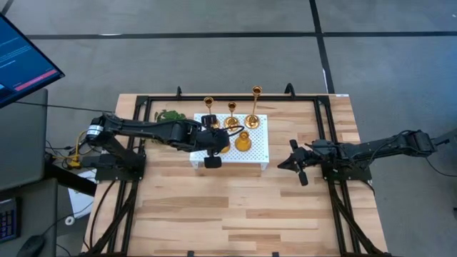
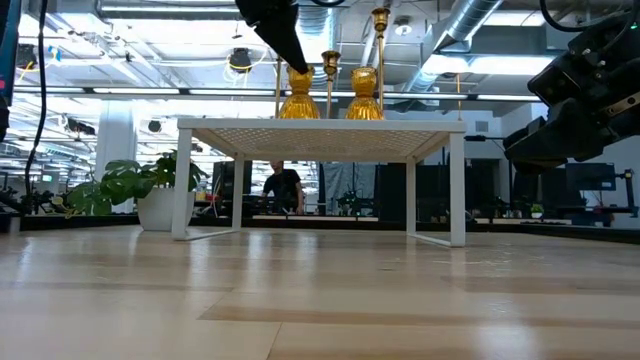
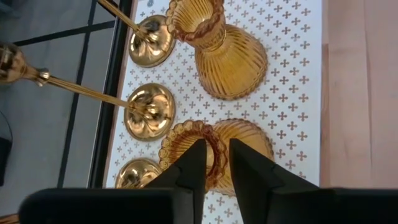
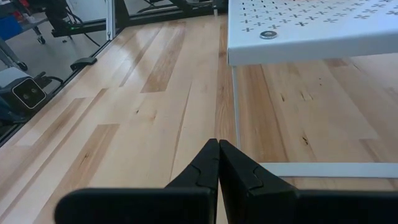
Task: Pick & Place candle stick holders
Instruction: Align the yellow candle holder on the shelf with the yellow candle holder, then return to Home Position
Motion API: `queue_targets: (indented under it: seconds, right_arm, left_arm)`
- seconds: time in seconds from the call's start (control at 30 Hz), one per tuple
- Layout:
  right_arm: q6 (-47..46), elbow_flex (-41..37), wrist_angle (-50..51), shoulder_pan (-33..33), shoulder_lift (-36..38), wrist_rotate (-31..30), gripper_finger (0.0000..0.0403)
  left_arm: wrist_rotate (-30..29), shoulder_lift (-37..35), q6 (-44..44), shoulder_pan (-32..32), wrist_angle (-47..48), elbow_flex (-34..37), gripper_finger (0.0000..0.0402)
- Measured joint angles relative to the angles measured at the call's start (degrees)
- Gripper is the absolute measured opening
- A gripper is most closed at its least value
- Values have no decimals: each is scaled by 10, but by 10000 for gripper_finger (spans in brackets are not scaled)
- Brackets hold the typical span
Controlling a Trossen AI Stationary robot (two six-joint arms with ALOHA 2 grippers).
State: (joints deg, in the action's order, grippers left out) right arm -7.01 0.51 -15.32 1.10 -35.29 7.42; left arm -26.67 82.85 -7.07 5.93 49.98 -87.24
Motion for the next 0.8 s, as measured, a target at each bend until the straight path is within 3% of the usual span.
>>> queue_targets:
  seconds: [0.8]
  right_arm:
    - [-1, 0, 1, 0, 0, 0, 0]
  left_arm:
    - [-32, -15, -21, 0, -34, 0, 71]
